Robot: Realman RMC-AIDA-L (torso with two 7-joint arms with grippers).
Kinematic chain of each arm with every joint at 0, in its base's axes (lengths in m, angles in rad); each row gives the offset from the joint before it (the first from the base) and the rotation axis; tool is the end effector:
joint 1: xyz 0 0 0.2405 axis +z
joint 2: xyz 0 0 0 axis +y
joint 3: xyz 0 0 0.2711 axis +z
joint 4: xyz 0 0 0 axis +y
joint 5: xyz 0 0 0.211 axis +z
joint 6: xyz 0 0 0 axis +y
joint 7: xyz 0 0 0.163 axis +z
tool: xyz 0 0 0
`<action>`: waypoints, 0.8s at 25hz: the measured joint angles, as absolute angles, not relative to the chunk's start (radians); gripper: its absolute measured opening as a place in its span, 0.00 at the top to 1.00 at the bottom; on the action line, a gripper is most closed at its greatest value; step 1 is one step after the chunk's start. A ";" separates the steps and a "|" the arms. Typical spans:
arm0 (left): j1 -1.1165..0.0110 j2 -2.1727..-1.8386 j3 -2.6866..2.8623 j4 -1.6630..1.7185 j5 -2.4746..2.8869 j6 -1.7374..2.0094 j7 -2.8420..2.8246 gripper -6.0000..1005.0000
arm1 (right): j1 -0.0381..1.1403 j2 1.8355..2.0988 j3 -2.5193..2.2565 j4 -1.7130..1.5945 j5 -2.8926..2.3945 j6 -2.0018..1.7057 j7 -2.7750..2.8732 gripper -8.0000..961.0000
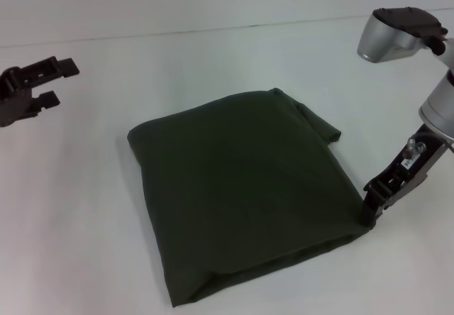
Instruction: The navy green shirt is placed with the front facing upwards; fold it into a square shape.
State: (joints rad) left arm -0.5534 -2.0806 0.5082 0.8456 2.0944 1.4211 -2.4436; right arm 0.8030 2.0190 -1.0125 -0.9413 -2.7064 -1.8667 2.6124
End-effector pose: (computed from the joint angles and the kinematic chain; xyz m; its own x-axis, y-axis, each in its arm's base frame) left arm -0.2828 0.3882 0.0368 0.0108 0.7788 0.6272 0.9704 -0.1594 0.1812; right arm 0.2376 0.3560 0.0049 0.3435 -0.8782 0.3328 -0.8443 -0.4440 -0.3000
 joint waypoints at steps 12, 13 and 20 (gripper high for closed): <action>-0.549 -2.081 0.503 0.843 2.096 1.424 -2.443 0.06 | 0.823 2.032 -1.034 -0.842 -2.793 -1.804 2.615 0.95; -0.549 -2.081 0.503 0.843 2.096 1.424 -2.443 0.06 | 0.825 2.032 -1.034 -0.830 -2.795 -1.795 2.615 0.95; -0.549 -2.082 0.503 0.842 2.091 1.425 -2.443 0.06 | 0.829 2.032 -1.014 -0.854 -2.794 -1.788 2.637 0.95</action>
